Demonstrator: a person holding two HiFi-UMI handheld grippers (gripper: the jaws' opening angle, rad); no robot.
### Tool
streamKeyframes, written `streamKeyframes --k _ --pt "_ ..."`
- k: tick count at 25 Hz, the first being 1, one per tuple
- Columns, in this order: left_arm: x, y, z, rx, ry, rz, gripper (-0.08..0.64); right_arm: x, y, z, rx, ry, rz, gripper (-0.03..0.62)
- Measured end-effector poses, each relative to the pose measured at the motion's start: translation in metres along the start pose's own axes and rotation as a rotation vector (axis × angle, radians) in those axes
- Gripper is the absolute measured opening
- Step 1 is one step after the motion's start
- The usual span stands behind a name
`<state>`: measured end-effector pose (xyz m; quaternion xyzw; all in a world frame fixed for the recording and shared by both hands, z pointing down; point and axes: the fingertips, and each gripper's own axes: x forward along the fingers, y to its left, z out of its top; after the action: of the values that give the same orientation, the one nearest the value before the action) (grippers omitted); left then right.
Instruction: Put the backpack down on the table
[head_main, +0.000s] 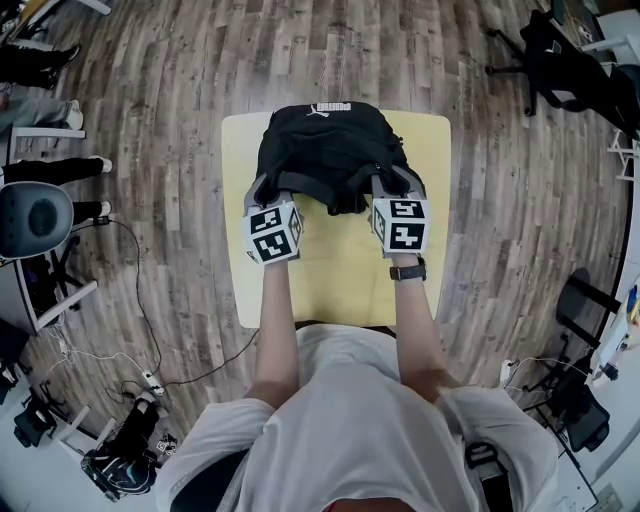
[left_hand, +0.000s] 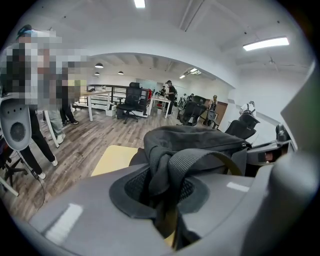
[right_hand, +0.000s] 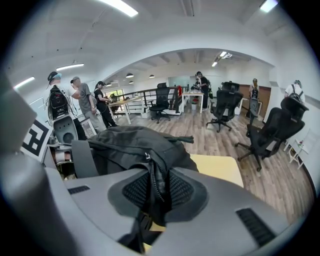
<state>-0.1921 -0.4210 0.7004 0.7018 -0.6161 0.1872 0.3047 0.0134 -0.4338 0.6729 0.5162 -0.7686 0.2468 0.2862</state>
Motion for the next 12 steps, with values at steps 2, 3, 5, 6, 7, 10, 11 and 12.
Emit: streamKeyframes --k 2,3,5,6,7,10,11,12 --pt "0.002 0.000 -0.007 -0.001 0.014 0.003 0.057 0.003 -0.001 -0.007 0.001 0.016 -0.001 0.060" --pt "0.003 0.000 -0.011 -0.002 0.022 0.004 0.057 0.005 -0.001 -0.010 0.001 0.025 -0.001 0.060" --pt "0.006 0.001 -0.017 -0.006 0.035 0.006 0.057 0.008 -0.001 -0.016 0.000 0.039 0.000 0.060" --pt "0.007 0.002 -0.020 -0.009 0.039 0.006 0.057 0.009 -0.001 -0.017 0.000 0.041 0.001 0.060" --pt "0.008 0.002 -0.022 -0.012 0.040 0.006 0.057 0.010 -0.001 -0.019 -0.004 0.041 0.000 0.060" --pt "0.009 0.000 -0.028 -0.027 0.044 0.006 0.057 0.015 -0.004 -0.025 -0.028 0.044 -0.014 0.060" --pt "0.009 -0.001 -0.031 -0.031 0.045 0.007 0.057 0.017 -0.005 -0.028 -0.034 0.048 -0.016 0.060" --pt "0.010 -0.001 -0.034 -0.033 0.047 0.007 0.057 0.018 -0.006 -0.031 -0.037 0.052 -0.017 0.060"
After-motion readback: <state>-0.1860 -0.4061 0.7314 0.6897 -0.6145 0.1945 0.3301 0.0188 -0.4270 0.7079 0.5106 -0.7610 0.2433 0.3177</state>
